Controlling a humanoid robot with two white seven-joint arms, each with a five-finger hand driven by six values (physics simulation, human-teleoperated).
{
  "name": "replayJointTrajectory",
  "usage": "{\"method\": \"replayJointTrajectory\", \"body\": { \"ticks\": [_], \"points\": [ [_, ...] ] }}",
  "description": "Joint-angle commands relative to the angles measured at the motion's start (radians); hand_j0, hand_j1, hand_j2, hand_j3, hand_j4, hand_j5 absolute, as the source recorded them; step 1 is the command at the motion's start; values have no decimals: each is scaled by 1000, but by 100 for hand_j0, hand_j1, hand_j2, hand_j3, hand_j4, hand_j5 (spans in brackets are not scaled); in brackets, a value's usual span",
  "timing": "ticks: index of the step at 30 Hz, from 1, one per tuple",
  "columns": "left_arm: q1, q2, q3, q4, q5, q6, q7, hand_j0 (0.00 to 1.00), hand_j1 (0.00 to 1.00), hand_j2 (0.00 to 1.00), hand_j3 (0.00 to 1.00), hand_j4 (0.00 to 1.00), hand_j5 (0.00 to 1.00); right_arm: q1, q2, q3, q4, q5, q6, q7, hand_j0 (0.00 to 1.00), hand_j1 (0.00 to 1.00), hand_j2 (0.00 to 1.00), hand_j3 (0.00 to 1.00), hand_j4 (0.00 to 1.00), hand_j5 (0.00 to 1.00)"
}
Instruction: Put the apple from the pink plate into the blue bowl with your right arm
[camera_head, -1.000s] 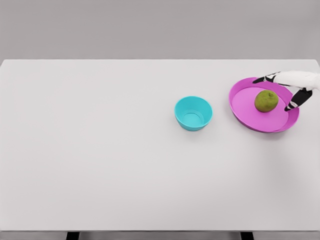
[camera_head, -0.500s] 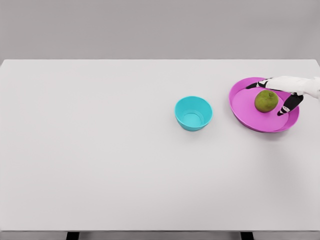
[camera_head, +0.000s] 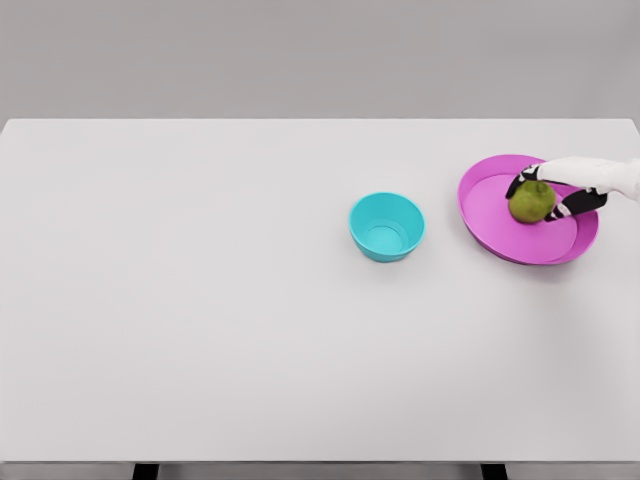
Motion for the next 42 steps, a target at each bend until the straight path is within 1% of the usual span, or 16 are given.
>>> {"method": "replayJointTrajectory", "body": {
  "ticks": [1,4,6,7,13,15,18,20,22,28,29,30,33,38,40,42],
  "points": [
    [0,0,0,0,0,0,0,100,100,100,100,100,100,0,10,11,3,21,-6,0,53,53,53,53,53,53],
    [0,0,0,0,0,0,0,100,100,100,100,100,100,2,20,11,1,22,-6,0,48,48,48,48,48,48],
    [0,0,0,0,0,0,0,100,100,100,100,100,100,3,20,6,-8,24,-6,0,48,48,48,48,48,48],
    [0,0,0,0,0,0,0,100,100,100,100,100,100,3,17,3,-6,21,-6,0,45,45,45,45,45,45],
    [0,0,0,0,0,0,0,100,100,100,100,100,100,3,1,-47,-31,10,-6,-2,44,44,44,44,44,44],
    [0,0,0,0,0,0,0,100,100,100,100,100,100,3,-20,-67,-72,7,-6,-2,43,43,43,43,43,43],
    [0,0,0,0,0,0,0,100,100,100,100,100,100,3,-56,-106,-163,5,-6,1,43,43,43,43,43,43],
    [0,0,0,0,0,0,0,100,100,100,100,100,100,3,-92,-110,-267,-5,-6,0,43,43,43,43,43,43],
    [0,0,0,0,0,0,0,100,100,100,100,100,100,2,-108,-112,-331,-18,-6,0,43,43,43,43,43,43],
    [0,0,0,2,0,0,0,100,100,100,100,100,100,3,-95,-118,-460,-22,-6,0,43,43,43,43,43,43],
    [0,0,0,0,0,0,0,100,100,100,100,100,100,3,-83,-116,-480,-21,-6,0,43,43,43,43,43,43],
    [0,0,0,0,0,0,0,100,100,100,100,100,100,2,-51,-116,-493,-19,-6,3,43,43,43,43,43,43],
    [0,0,-2,0,0,0,0,100,100,100,100,100,100,2,10,-112,-494,-18,-6,9,43,43,43,43,43,43],
    [0,0,0,0,0,0,0,100,100,100,100,100,100,-8,43,-112,-479,-12,-6,15,43,43,43,43,43,43],
    [0,0,0,0,0,0,0,100,100,100,100,100,100,-9,67,-110,-443,-9,-6,24,43,43,43,43,43,43],
    [0,0,0,0,0,0,0,100,100,100,100,100,100,-6,69,-109,-450,-5,-6,24,43,43,43,43,43,43]
  ]
}}
